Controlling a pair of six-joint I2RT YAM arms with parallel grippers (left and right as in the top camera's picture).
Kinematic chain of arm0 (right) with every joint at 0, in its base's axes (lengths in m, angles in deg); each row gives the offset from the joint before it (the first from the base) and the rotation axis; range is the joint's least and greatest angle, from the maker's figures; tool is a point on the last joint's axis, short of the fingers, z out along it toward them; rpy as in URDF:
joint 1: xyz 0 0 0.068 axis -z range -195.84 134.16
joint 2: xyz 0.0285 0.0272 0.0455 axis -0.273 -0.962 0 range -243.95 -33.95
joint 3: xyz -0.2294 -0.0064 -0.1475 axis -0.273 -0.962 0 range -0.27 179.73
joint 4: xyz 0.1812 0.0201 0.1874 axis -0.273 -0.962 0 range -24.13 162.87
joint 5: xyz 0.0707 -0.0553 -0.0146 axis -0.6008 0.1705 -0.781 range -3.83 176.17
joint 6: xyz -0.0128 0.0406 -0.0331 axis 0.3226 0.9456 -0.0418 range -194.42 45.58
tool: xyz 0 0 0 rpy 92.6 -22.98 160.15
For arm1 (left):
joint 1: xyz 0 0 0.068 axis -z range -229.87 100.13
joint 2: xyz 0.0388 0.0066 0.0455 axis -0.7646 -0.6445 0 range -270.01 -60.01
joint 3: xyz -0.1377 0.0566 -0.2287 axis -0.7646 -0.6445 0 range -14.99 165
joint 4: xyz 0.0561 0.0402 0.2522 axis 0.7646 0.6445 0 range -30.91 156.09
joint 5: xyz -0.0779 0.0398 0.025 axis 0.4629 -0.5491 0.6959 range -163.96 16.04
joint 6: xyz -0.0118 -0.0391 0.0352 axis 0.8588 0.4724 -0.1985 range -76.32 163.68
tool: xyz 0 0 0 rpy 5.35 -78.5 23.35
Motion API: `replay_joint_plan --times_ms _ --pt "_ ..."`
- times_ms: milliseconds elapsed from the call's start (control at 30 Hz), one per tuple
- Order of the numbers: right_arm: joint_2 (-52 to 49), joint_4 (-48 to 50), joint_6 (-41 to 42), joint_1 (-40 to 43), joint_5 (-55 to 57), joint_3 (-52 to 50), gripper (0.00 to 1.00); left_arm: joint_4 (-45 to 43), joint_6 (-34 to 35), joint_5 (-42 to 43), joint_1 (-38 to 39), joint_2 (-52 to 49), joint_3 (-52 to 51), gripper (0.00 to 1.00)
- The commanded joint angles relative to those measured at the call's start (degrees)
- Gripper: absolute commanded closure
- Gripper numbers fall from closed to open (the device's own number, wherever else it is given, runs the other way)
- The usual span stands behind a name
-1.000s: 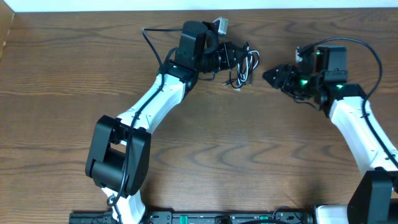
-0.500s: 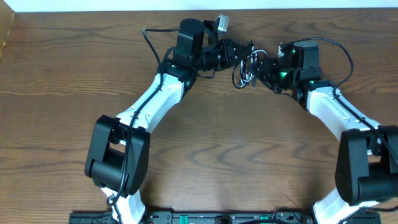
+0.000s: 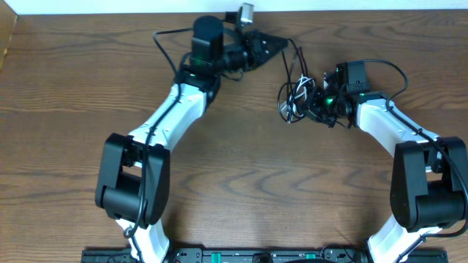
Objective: Untangle cables
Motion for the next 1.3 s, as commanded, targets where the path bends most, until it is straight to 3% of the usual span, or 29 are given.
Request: replay_joint_plan --times_ms 0,233,467,500,533,600,733,867,933,1000,1267 --pt "-1.4 -2.8 -4.6 0.0 3.5 -0.9 0.99 3.2 -1.6 -3.6 -6.0 1.3 1.4 0.93" --pt "-1.2 -7.6 -8.9 0.0 6.4 -0.9 0.99 15.3 -10.5 -5.7 -11.0 1.3 1.4 0.93" --pt "-0.3 -7.8 -9.0 0.0 4.9 -0.9 0.99 32.2 -20.0 -5.7 -7.7 1.3 1.4 0.92" --pt "-0.3 -7.9 -9.0 0.0 5.0 -0.9 0.99 34.5 -21.0 -5.7 -6.4 1.3 1.4 0.83" --pt "-0.3 -7.8 -9.0 0.0 5.0 -0.9 0.99 35.6 -21.6 -5.6 -5.3 1.3 1.4 0.63" --pt "-0.3 -7.7 -9.0 0.0 5.0 -0.9 0.99 36.4 -21.8 -5.3 -3.6 1.3 1.4 0.34" --pt "-0.3 -7.8 -9.0 0.0 5.0 -0.9 0.96 36.3 -27.9 -3.6 -1.4 1.3 1.4 0.18" --pt "-0.3 -7.8 -8.8 0.0 5.0 -0.9 0.94 39.3 -38.1 -1.2 0.9 1.3 1.4 0.16" --pt "-0.3 -7.6 -8.8 0.0 5.0 -0.9 0.94 43.1 -42.4 -4.9 2.4 1.0 1.0 0.16" --pt "-0.3 -7.4 -8.5 0.0 5.0 -0.9 0.93 45.4 -42.4 -11.3 4.1 0.3 0.1 0.19" --pt "-0.3 -7.3 -8.4 0.0 4.9 -0.9 0.93 44.3 -42.3 -13.0 9.2 -4.9 -0.9 0.26"
